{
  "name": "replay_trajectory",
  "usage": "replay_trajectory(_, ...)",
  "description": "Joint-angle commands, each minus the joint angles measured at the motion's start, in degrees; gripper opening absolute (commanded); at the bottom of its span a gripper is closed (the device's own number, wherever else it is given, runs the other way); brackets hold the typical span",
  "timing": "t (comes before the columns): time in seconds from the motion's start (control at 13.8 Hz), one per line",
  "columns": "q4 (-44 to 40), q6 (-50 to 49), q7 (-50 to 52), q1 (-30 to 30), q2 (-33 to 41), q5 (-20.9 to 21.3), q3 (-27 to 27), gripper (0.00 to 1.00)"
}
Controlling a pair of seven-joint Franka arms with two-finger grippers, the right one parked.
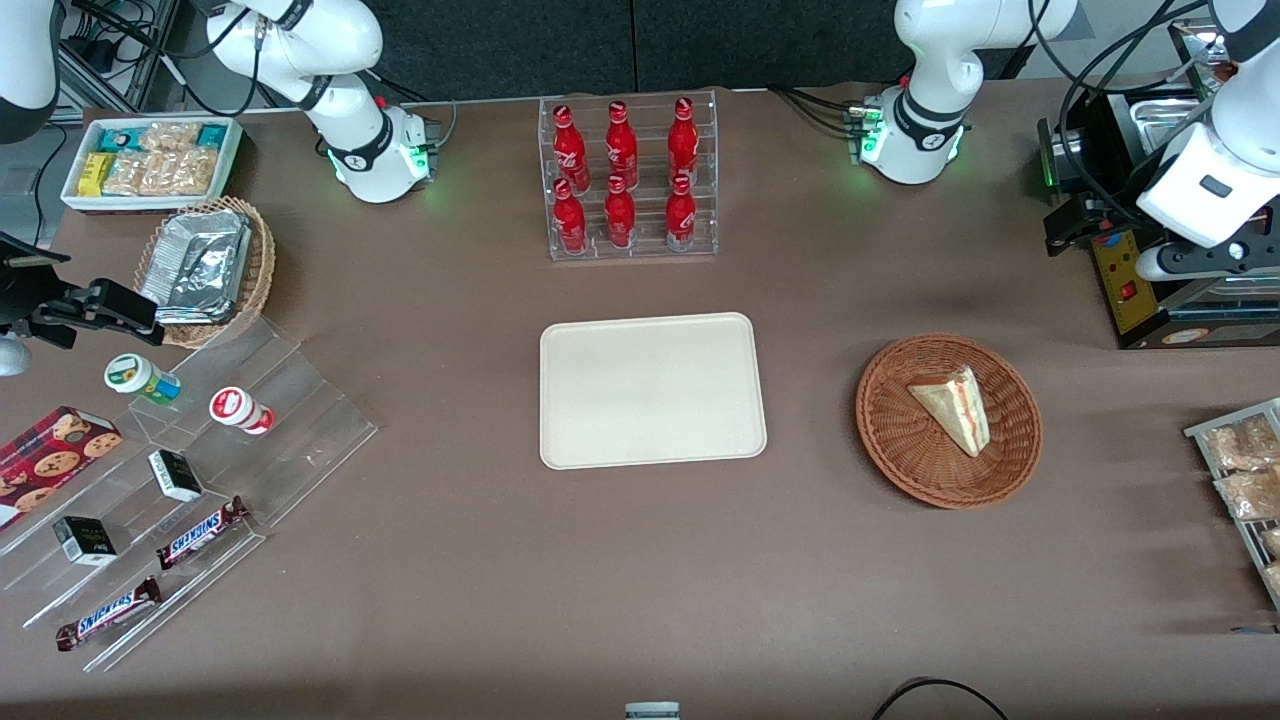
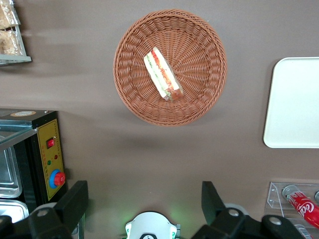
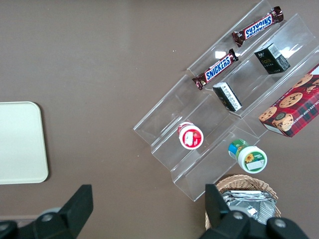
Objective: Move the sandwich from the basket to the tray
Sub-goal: 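Move the left gripper from rest toward the wicker basket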
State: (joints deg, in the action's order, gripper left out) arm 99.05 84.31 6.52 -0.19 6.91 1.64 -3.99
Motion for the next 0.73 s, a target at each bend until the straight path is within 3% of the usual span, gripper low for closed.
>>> replay_trajectory(0.0, 0.3, -0.9, -0.8, 0.1, 0.5, -0.7, 0.5, 1.00)
replay_trajectory(0.22, 6.1, 3.5, -0.6, 0.1, -0.8, -0.8, 0.7, 1.00)
replay_trajectory(0.44, 16.8, 18.2, 1.8, 0.1, -0.8, -0.7, 0.7, 1.00)
replay_trajectory(0.65, 20.6, 28.3, 10.1, 0.1, -3.3, -0.7, 0.7, 1.00)
